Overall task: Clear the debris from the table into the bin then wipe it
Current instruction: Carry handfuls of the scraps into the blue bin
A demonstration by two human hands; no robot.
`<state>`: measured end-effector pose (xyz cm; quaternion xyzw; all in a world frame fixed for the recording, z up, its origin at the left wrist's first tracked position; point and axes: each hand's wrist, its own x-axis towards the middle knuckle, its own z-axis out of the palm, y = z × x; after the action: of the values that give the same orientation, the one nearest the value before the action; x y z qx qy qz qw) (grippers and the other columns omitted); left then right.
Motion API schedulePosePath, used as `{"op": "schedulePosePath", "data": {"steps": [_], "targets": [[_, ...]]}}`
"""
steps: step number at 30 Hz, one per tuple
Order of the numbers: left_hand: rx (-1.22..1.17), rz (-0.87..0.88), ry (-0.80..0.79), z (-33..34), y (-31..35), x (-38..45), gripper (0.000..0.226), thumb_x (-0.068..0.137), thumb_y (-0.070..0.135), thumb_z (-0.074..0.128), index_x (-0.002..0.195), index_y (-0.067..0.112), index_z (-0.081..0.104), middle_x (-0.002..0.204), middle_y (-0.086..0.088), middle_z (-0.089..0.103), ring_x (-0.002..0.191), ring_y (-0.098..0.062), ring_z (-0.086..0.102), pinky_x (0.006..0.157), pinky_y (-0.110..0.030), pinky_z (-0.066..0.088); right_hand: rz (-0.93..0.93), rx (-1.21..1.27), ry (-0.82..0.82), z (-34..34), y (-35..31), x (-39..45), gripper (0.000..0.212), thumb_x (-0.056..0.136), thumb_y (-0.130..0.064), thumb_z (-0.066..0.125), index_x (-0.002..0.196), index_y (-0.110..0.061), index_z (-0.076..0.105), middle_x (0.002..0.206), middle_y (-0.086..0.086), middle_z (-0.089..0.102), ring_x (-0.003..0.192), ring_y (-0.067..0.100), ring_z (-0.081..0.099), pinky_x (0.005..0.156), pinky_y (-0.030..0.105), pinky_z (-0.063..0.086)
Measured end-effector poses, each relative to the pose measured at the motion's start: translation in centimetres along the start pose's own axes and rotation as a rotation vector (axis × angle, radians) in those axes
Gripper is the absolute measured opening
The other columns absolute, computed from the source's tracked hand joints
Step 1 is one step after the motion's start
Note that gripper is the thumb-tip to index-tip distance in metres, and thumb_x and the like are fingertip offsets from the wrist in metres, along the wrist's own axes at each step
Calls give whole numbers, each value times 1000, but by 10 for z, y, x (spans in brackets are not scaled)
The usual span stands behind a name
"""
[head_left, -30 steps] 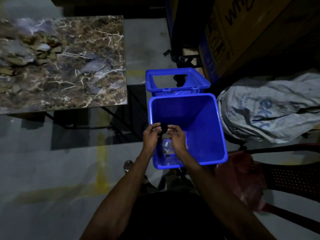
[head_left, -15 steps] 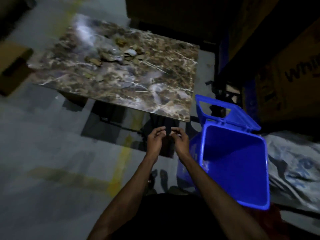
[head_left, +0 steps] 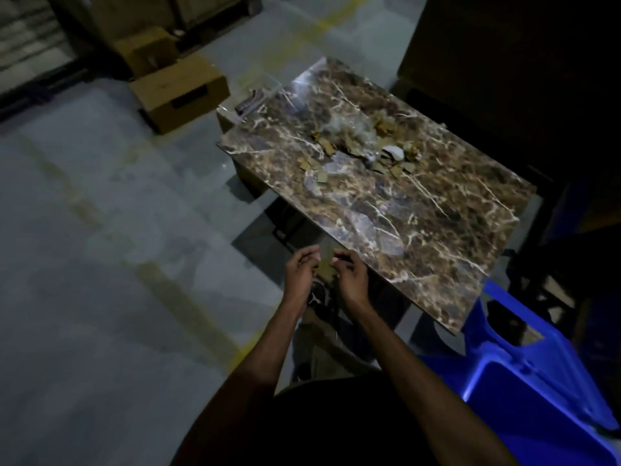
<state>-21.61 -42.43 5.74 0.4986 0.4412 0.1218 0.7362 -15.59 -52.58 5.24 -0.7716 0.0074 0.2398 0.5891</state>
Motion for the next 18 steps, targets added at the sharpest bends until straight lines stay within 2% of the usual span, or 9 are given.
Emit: {"op": "schedulePosePath", "data": {"steps": [2, 5, 8, 11, 12, 14, 16, 18], "targets": [[6, -8, 20, 2, 12, 25, 21, 99, 3, 61, 116, 7, 72, 102, -6, 72, 91, -17, 66, 66, -12, 51, -22, -11, -7, 12, -10, 29, 12, 100, -3, 59, 109, -7, 68, 101, 0, 69, 83, 0, 66, 73, 20, 53], [69, 21, 7, 9, 41, 62, 21, 100, 2, 59, 118, 1, 71, 103, -10, 70, 86, -13, 66, 64, -13, 51, -54, -15, -37, 29, -25, 76, 13, 101, -7, 61, 110, -12, 69, 108, -2, 70, 91, 3, 67, 83, 33, 58], [152, 26, 24, 11, 73, 95, 21, 100, -1, 58, 117, -3, 69, 97, -8, 69, 74, -3, 65, 62, -13, 49, -19, -38, -84, 42, -36, 115, 14, 99, -13, 63, 109, -21, 70, 108, -3, 72, 91, 19, 72, 83, 46, 59], [168, 8, 73, 17, 95, 141, 22, 97, -7, 57, 115, -5, 69, 98, -11, 69, 75, -14, 61, 59, -15, 48, 57, 80, -94, 53, -56, 156, 14, 98, -12, 63, 104, -22, 71, 104, 11, 70, 82, 32, 72, 65, 41, 58], [171, 2, 88, 19, 99, 155, 22, 96, -8, 56, 113, -5, 70, 96, -12, 69, 74, -17, 58, 58, -15, 47, 86, 115, -89, 54, -65, 168, 12, 99, -10, 62, 103, -18, 70, 104, 18, 67, 76, 32, 67, 56, 36, 52], [198, -29, 96, 26, 105, 176, 21, 95, -9, 56, 106, 1, 71, 91, -13, 68, 73, -20, 57, 58, -20, 47, 111, 146, -81, 56, -76, 187, 9, 101, -8, 59, 104, -12, 67, 105, 26, 63, 68, 30, 53, 51, 32, 40], [219, -51, 88, 30, 110, 194, 19, 95, -8, 57, 103, 3, 71, 83, -9, 68, 67, -16, 61, 56, -22, 49, 126, 163, -56, 56, -79, 203, 12, 102, -6, 57, 104, -11, 66, 102, 23, 64, 68, 28, 49, 52, 33, 38], [220, -87, 41, 36, 118, 213, 20, 94, -5, 57, 101, 6, 72, 74, -6, 65, 58, -14, 58, 50, -23, 46, 127, 163, -16, 55, -81, 217, 16, 99, -2, 56, 103, -11, 68, 98, 12, 66, 70, 26, 53, 56, 35, 41]]}}
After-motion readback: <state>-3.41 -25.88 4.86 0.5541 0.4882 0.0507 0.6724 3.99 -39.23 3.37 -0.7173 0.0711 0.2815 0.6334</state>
